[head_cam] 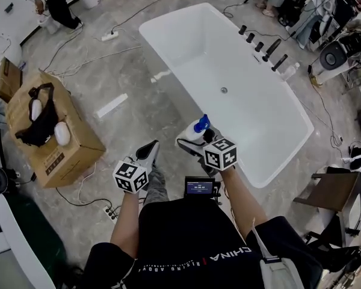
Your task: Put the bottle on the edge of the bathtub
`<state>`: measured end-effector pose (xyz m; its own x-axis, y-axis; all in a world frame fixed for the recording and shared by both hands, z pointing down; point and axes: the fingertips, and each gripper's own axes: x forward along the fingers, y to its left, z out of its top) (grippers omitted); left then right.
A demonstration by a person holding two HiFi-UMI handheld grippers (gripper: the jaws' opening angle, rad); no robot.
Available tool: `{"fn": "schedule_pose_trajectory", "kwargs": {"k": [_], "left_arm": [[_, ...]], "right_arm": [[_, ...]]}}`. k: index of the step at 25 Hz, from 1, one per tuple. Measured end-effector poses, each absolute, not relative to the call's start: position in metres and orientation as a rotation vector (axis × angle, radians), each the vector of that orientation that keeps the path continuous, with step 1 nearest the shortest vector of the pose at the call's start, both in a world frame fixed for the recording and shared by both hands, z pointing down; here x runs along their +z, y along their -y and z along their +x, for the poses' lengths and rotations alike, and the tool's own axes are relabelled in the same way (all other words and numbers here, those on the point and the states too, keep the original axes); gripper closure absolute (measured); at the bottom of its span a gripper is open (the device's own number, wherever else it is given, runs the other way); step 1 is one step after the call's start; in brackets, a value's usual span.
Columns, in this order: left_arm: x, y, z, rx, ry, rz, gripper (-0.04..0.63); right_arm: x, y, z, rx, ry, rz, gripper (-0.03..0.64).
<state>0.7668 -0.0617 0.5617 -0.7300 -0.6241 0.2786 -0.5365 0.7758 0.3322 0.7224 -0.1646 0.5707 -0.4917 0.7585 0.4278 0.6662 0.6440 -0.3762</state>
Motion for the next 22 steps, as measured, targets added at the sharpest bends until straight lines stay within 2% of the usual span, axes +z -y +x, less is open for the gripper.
{"fn": "schedule_pose_trajectory", "kwargs": {"k": [9, 22], "left_arm": [[0.545, -0.038, 0.643, -0.247, 2.562, 1.009, 0.588], [0.551, -0.128, 0.503, -0.264, 2.557, 1.002, 0.588]], "right_arm": [[0.548, 0.062, 0.592, 0.256, 2.368, -1.03, 0.137], [0.557, -0.024, 0.462, 0.297, 2.371, -1.015, 0.137]]}}
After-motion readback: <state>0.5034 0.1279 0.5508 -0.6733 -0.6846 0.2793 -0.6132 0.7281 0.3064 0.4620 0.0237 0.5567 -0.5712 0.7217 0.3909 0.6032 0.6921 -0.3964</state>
